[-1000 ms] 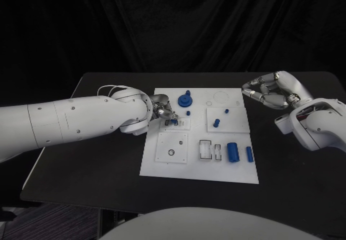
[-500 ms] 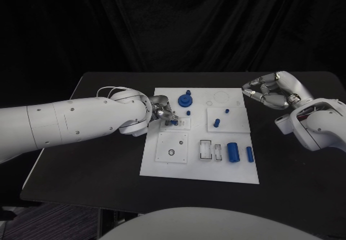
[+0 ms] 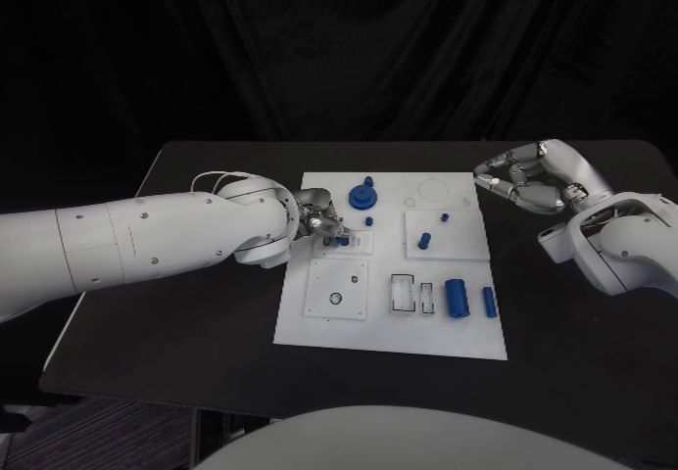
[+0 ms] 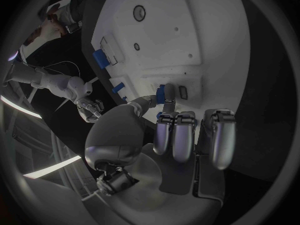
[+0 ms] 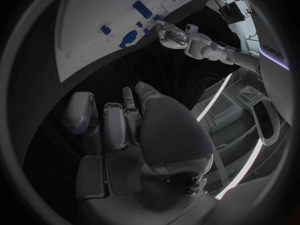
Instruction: Assemble the parts on the task board
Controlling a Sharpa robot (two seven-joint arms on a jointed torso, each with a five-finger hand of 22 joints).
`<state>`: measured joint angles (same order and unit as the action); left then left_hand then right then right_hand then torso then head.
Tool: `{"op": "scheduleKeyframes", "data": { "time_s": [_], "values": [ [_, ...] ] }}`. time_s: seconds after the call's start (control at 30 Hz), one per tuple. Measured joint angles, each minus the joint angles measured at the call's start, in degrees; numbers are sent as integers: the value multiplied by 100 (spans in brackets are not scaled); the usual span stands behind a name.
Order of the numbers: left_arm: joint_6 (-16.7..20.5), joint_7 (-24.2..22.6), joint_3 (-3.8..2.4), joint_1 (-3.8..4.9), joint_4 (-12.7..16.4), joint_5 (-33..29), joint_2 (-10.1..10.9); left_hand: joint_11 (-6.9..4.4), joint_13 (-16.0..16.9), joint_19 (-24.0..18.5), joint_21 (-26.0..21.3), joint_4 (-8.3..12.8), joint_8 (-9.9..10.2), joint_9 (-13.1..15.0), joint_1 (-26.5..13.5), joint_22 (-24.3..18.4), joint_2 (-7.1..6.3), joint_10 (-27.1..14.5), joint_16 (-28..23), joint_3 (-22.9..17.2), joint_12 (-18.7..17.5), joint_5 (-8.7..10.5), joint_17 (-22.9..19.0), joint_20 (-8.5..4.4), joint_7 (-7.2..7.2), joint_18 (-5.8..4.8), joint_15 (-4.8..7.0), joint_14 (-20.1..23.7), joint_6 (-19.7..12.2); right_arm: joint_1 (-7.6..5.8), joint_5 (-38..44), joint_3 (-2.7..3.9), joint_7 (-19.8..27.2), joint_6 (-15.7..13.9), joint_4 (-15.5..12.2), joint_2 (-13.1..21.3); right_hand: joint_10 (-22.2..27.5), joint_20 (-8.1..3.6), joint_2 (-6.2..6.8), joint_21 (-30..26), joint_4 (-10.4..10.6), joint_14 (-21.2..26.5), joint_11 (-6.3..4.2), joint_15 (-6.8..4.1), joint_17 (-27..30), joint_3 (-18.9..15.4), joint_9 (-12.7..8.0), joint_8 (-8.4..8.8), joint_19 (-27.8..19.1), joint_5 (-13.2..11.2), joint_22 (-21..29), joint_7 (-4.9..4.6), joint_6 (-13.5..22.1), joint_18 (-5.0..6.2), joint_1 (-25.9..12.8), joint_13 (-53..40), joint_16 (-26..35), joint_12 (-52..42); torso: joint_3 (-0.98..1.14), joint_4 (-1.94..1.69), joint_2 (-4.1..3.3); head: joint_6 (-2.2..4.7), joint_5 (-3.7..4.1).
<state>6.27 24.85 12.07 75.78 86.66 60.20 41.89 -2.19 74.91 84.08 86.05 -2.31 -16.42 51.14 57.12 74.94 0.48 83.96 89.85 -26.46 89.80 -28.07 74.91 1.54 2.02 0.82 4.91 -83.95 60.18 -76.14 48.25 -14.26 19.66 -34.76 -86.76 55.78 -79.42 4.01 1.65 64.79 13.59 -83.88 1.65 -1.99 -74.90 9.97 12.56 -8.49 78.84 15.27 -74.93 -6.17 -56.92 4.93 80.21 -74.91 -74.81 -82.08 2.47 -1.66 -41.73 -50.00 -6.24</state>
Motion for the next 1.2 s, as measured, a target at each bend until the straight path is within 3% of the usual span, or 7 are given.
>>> {"op": "scheduleKeyframes", "data": {
  "time_s": [0.53,0.57,0.7,0.77,0.83,0.93,1.2],
  "values": [
    [8,-59,-3,-17,-41,-2,-5,0,0,0,-22,1,-1,44,-54,-1,-8,0,0,-48,0,103,0,0,2,50,0,0,-2,0,0,0,-14,20,6,-7,0,0,0,-24,0,0,0,0,0,0,1,0,0,0,1,0,0,0,0,0,0,0,2,10,1,0,-20],
    [8,-61,-3,-18,-41,-2,-3,0,0,0,-28,0,1,53,-54,-1,-8,0,0,-50,0,155,0,0,2,50,0,0,-2,0,0,0,-16,22,7,-8,0,0,0,-24,0,0,0,0,0,0,1,0,0,0,1,0,0,0,0,0,0,0,2,10,1,0,-19],
    [8,-68,-4,-19,-36,-2,2,0,0,0,-51,56,60,83,-182,-1,46,0,0,-132,0,770,0,0,-17,49,0,0,-22,0,0,0,-20,30,9,-10,0,0,0,-24,0,0,0,0,0,0,1,0,0,0,1,0,0,0,0,0,0,0,2,8,2,0,-24],
    [8,-71,-5,-19,-34,-2,7,0,0,0,-51,-68,107,92,-266,-1,54,0,0,-8,0,1152,0,0,-41,49,0,0,-41,0,0,0,-23,34,11,-11,0,0,0,-24,0,0,0,0,0,0,1,0,0,0,1,0,0,0,0,0,24,0,2,7,2,0,-25],
    [8,-75,-5,-19,-33,-2,12,0,0,0,-51,-178,145,92,-303,-1,28,0,0,102,0,1354,0,0,-60,49,0,0,-38,0,0,0,-26,39,13,-14,0,0,0,-24,0,0,0,0,0,0,1,0,0,0,1,0,0,0,0,0,26,0,1,6,2,0,-27],
    [6,-82,0,-31,-33,-2,12,0,0,0,-74,-286,179,75,-354,-1,23,0,0,211,0,1486,0,0,-30,48,0,0,-7,0,0,0,-31,46,14,-16,0,0,0,-24,0,0,0,0,0,0,1,0,0,0,1,0,0,0,0,0,26,0,1,6,2,0,-30],
    [-4,-92,2,-38,-42,-2,5,0,0,0,-73,-336,219,74,-369,-2,8,0,0,311,0,1536,0,0,-29,47,0,0,-7,0,0,0,-40,63,17,-17,0,0,0,-24,0,0,0,0,0,0,1,0,0,0,1,0,0,0,0,0,26,0,1,3,1,0,-25]
  ]
}}
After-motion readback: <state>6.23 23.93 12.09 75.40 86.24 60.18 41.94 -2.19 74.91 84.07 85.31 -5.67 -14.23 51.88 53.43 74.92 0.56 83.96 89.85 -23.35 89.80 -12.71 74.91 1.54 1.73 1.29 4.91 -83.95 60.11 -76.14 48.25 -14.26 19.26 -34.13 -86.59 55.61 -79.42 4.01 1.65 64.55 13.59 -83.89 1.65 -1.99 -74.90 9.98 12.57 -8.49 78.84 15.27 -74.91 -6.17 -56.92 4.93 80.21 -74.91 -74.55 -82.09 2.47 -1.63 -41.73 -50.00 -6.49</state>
